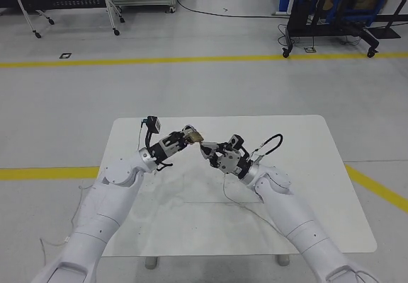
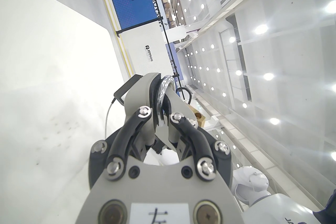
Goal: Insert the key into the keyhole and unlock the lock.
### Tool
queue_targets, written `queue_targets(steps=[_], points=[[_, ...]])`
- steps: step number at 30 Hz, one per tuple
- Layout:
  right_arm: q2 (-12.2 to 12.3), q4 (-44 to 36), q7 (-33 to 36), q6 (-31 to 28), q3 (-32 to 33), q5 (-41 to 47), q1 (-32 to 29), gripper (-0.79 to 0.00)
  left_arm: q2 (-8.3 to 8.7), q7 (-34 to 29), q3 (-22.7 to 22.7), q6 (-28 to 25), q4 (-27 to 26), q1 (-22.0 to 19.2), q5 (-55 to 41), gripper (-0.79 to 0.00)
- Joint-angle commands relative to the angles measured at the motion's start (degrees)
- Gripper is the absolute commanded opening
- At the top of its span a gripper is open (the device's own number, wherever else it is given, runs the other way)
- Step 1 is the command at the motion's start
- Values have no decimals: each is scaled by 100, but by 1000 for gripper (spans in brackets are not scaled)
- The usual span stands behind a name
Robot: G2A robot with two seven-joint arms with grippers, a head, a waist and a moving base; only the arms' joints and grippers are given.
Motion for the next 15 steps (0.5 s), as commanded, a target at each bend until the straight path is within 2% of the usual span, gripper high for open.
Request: queue_targets(steps=[1,2,5,6,7,8,15], points=[[12,-46,27,-61,23,-101,-33,-533,1,-26,1,-23,-7,4,31,-785],[23,-77,23,-147,65,-151,-52,-533,2,-34,-2,-31,-10,8,33,-785],[73,-204,84,-309,174,-397,-149,-419,3,-53,-13,-48,-19,18,35,-785],[97,-261,119,-355,217,-522,-182,-175,4,-59,-19,-50,-19,20,35,-785],[121,-317,144,-402,269,-627,-227,-28,5,-75,-22,-53,-23,23,31,-785],[141,-376,147,-438,321,-702,-276,0,6,-96,-25,-53,-25,24,27,-785],[273,-901,108,-711,697,-1087,-674,0,7,-299,-19,64,-15,13,-48,-785]])
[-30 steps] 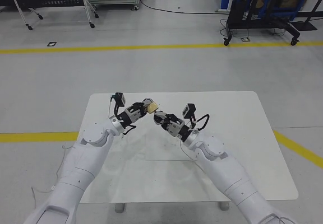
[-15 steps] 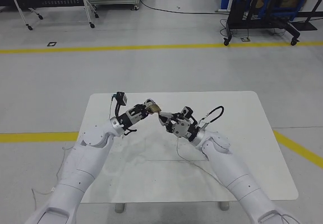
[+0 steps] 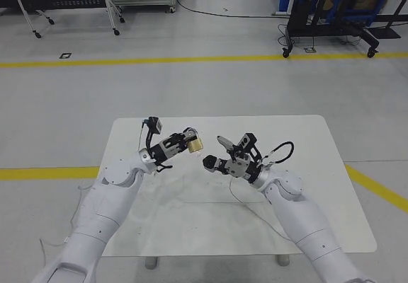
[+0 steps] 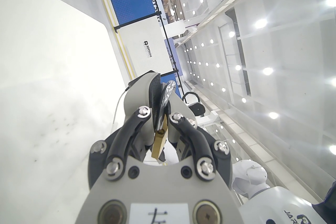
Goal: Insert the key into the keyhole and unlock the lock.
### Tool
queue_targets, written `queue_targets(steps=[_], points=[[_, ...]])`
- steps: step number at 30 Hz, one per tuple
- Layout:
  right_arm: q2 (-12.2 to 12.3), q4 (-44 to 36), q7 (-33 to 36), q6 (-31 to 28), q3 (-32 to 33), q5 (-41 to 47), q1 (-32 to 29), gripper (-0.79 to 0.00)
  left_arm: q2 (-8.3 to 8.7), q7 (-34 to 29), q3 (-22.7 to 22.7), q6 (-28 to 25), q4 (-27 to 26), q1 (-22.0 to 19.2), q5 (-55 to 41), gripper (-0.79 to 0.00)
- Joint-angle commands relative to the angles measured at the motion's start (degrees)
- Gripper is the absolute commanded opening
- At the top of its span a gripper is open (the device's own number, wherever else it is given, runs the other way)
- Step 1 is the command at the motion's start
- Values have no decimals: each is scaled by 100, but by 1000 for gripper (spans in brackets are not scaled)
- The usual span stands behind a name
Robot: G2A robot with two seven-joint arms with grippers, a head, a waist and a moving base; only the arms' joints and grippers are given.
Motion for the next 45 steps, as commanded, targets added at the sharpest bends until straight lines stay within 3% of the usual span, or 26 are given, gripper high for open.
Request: queue_targets(steps=[1,6,13,21,23,25,27,30,35,39,45], points=[[31,-147,-38,-89,106,-89,-106,0,1,-42,14,75,12,-8,25,-785],[176,-700,-520,-702,709,-828,-516,0,20,-76,192,578,47,-74,636,-785],[384,-2540,-1148,-1277,2065,-1339,-1785,0,27,55,709,1315,-139,-132,2152,-785],[384,-2540,-1148,-1277,2065,-1339,-1785,0,-63,209,1288,1789,51,-336,3222,-770],[384,-2540,-1148,-1277,2065,-1339,-1785,0,-89,263,1354,1825,138,-384,3296,-646],[384,-2540,-1148,-1277,2065,-1339,-1785,0,-111,304,1412,1856,213,-425,3371,-603],[384,-2540,-1148,-1277,2065,-1339,-1785,0,-128,332,1456,1906,277,-464,3441,-437],[384,-2540,-1148,-1277,2065,-1339,-1785,0,-146,353,1432,1884,278,-469,3325,0],[384,-2540,-1148,-1277,2065,-1339,-1785,0,-101,137,1160,1747,1,-314,2795,0],[379,-2519,-1400,-1415,2118,-1430,-1760,0,50,206,704,1602,-451,-23,2734,0],[395,-2403,-2017,-2332,2654,-1613,-1803,0,442,658,-608,1769,-2125,936,3313,0]])
